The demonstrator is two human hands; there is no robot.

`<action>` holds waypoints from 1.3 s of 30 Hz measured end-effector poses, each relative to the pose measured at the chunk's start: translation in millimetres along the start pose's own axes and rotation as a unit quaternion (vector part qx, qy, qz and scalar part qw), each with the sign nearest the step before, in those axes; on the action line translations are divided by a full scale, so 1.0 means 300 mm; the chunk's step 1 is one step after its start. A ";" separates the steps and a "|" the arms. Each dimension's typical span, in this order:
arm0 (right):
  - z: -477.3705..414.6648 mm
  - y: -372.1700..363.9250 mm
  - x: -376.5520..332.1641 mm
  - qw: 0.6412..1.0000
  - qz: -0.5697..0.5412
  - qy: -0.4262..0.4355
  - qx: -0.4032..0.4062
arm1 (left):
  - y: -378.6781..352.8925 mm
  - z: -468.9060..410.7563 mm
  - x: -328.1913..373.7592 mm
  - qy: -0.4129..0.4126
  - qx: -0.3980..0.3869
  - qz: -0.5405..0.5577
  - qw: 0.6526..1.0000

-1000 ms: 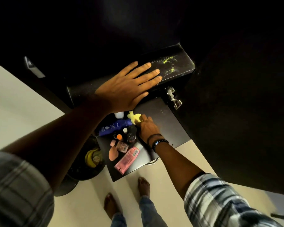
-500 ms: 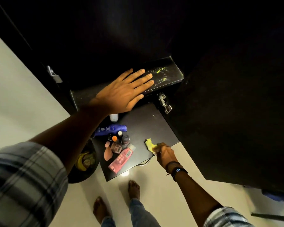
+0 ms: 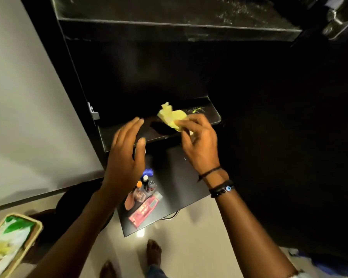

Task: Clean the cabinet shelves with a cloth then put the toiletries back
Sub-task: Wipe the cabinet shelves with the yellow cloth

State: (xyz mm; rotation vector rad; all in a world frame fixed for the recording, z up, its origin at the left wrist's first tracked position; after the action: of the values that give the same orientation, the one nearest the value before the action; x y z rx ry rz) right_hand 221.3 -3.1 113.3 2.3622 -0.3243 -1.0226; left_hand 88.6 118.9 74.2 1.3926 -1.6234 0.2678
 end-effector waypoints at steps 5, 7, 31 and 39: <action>-0.040 -0.135 -0.061 0.991 0.076 0.089 -0.068 | 0.065 0.149 0.000 0.073 -0.034 0.013 0.997; -0.028 -0.132 -0.077 0.987 0.092 0.118 -0.057 | 0.084 0.188 -0.023 0.068 -0.036 0.005 0.997; 0.522 -0.420 0.190 0.917 0.124 -0.018 -0.378 | -0.058 0.465 -0.339 0.146 -0.250 -0.202 0.936; 0.532 -0.484 0.230 0.901 0.127 0.002 -0.415 | -0.080 0.507 -0.361 0.136 -0.261 -0.246 0.924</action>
State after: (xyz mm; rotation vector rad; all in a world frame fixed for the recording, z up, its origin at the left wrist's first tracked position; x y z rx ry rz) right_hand 152.5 26.8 -100.4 1.5028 -0.1392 -0.8065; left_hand 22.3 77.6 -97.2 1.2249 -0.9721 -0.2470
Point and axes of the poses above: each hand's wrist, its own z-axis away from the middle knuckle, its own y-axis out of the back of the hand, x = y × z, the point moved 4 cm from there along -z, towards the middle knuckle, and after that the axes turned 14 degrees about x, right-handed, at the moved point
